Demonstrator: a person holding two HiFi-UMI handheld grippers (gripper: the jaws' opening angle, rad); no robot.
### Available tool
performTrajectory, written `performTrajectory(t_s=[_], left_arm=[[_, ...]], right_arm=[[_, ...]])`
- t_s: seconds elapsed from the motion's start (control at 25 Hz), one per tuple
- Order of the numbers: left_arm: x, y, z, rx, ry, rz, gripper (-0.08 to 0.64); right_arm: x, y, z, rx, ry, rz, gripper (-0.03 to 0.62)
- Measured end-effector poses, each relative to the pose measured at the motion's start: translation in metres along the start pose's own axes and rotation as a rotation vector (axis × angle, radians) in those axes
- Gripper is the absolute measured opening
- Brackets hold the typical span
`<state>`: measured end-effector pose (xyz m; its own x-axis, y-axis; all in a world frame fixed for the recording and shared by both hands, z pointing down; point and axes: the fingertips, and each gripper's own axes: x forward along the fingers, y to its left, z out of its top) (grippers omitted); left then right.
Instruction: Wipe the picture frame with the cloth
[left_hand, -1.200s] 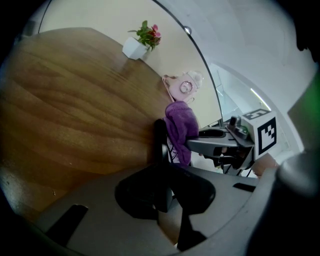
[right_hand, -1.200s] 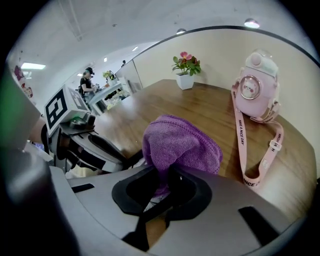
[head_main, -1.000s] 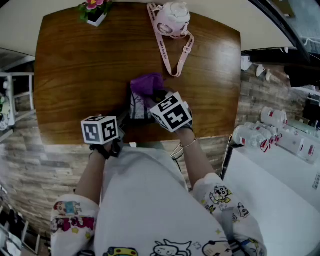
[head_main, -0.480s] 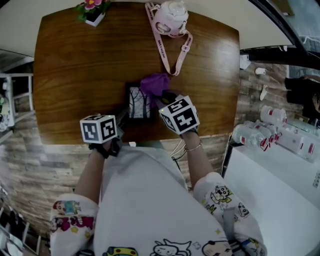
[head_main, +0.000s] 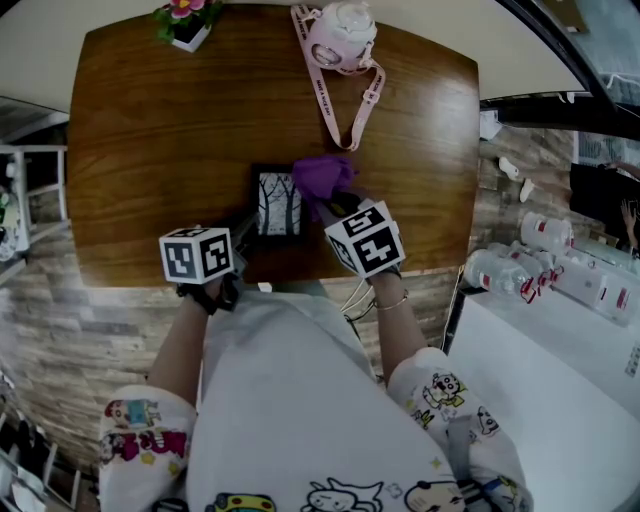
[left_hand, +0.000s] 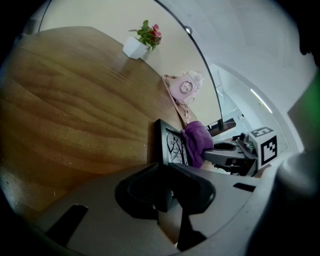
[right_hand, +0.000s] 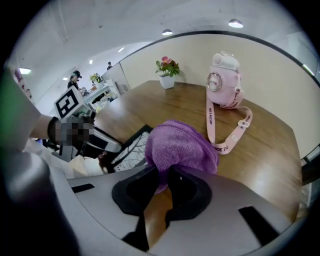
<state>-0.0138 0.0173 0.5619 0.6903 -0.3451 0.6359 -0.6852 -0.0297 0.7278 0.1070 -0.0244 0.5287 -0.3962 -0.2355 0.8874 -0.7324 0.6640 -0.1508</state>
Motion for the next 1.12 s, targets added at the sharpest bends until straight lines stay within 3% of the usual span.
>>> performTrajectory(t_s=[0.32, 0.48, 0.68, 1.12], left_arm=[[0.001, 0.001, -0.001, -0.001, 0.000, -0.001, 0.058], [0.001, -0.002, 0.000, -0.002, -0.001, -0.008, 0.058], [0.002, -0.002, 0.000, -0.004, 0.000, -0.014, 0.058], [0.001, -0.002, 0.000, -0.002, -0.001, -0.012, 0.058]], right_arm=[[-0.003, 0.067, 0.032, -0.040, -0.050, 0.198, 0.049], [0.013, 0.087, 0.035, -0.055, -0.027, 0.258, 0.051], [0.041, 0.089, 0.028, -0.059, 0.033, 0.268, 0.051], [0.047, 0.087, 0.023, -0.050, 0.045, 0.254, 0.049]])
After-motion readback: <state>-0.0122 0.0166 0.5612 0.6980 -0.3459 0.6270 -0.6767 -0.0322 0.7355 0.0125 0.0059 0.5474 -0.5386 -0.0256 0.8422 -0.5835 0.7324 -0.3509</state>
